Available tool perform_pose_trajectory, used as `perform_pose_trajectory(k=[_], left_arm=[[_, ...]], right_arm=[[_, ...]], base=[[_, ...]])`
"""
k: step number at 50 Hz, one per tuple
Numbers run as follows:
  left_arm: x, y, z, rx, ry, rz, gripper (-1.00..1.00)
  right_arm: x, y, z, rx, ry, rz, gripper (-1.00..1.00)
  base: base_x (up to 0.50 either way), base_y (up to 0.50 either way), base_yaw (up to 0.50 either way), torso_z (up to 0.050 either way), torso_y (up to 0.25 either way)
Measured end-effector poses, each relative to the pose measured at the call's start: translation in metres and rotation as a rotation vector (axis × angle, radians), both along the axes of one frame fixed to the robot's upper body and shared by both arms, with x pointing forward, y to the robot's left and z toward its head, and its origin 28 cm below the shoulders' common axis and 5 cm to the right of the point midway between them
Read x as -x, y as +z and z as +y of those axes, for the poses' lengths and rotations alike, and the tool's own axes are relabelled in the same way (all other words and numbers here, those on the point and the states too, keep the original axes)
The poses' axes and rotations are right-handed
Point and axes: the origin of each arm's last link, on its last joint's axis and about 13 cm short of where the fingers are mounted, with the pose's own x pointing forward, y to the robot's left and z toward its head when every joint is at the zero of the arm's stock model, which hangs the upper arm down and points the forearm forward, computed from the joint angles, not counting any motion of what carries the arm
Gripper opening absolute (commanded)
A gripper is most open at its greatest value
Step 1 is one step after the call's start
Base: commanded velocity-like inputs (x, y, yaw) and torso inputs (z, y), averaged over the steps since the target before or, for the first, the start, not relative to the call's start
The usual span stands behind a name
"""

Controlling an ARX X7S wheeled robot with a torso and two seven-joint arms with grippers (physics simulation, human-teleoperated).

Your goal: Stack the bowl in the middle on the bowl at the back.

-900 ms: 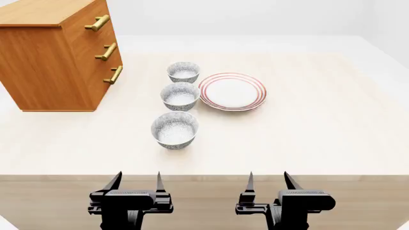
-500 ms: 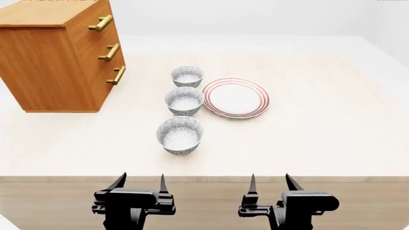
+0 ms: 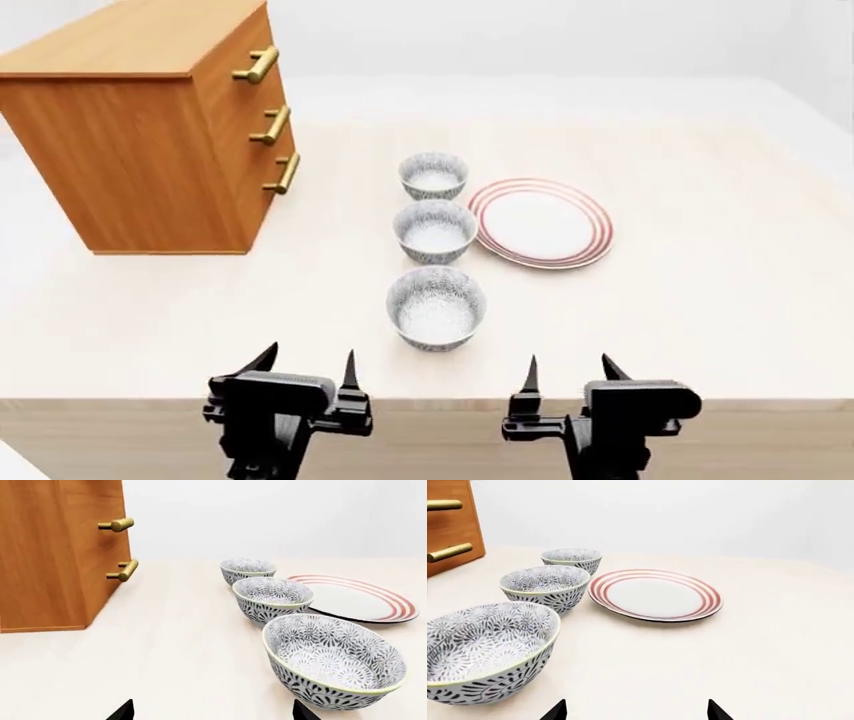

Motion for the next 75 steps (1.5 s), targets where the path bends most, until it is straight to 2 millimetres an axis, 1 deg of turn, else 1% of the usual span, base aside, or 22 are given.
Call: perform_pose_trajectory(k=[7, 16, 20, 24, 31, 39, 47, 58, 67, 75], left_arm=[[-0.016, 0.02, 0.001, 0.011, -0.038, -0.012, 1.0], [-0.048, 0.057, -0.001, 0.008, -0.063, -0.057, 1.0], [-0.062, 0.072, -0.002, 0.009, -0.07, -0.068, 1.0], [-0.075, 0.084, -0.004, 0.011, -0.073, -0.063, 1.0], [-0.094, 0.099, -0.005, 0.02, -0.075, -0.032, 1.0], [-0.105, 0.11, -0.004, 0.031, -0.08, -0.006, 1.0], [-0.106, 0.117, -0.004, 0.037, -0.108, 0.016, 1.0], [-0.108, 0.118, -0.005, 0.046, -0.133, 0.045, 1.0], [-0.11, 0.118, -0.006, 0.022, -0.12, 0.085, 1.0], [-0.109, 0.116, -0.008, 0.003, -0.137, 0.19, 1.0]], right_arm=[[-0.013, 0.021, -0.006, 0.043, -0.031, -0.002, 1.0], [-0.034, 0.062, -0.014, 0.084, -0.042, -0.05, 1.0], [-0.041, 0.077, -0.019, 0.104, -0.041, -0.066, 1.0], [-0.048, 0.089, -0.023, 0.119, -0.033, -0.071, 1.0], [-0.055, 0.104, -0.029, 0.139, -0.001, -0.087, 1.0], [-0.059, 0.111, -0.033, 0.149, 0.03, -0.094, 1.0], [-0.06, 0.115, -0.035, 0.134, 0.055, -0.096, 1.0], [-0.062, 0.116, -0.035, 0.122, 0.069, -0.09, 1.0], [-0.063, 0.114, -0.035, 0.133, 0.064, -0.081, 1.0], [-0.062, 0.112, -0.035, 0.135, 0.058, -0.076, 1.0]], base=[[0.0, 0.0, 0.0, 0.05, 0.0], [0.0, 0.0, 0.0, 0.05, 0.0], [0.0, 0.0, 0.0, 0.05, 0.0], [0.05, 0.0, 0.0, 0.023, 0.0], [0.5, 0.14, 0.0, 0.0, 0.0], [0.5, 0.15, 0.0, 0.0, 0.0], [0.5, 0.0, 0.0, 0.0, 0.0], [0.49, -0.12, 0.0, 0.0, 0.001], [0.03, 0.0, 0.0, 0.0, 0.0], [0.0, 0.0, 0.0, 0.0, 0.0]])
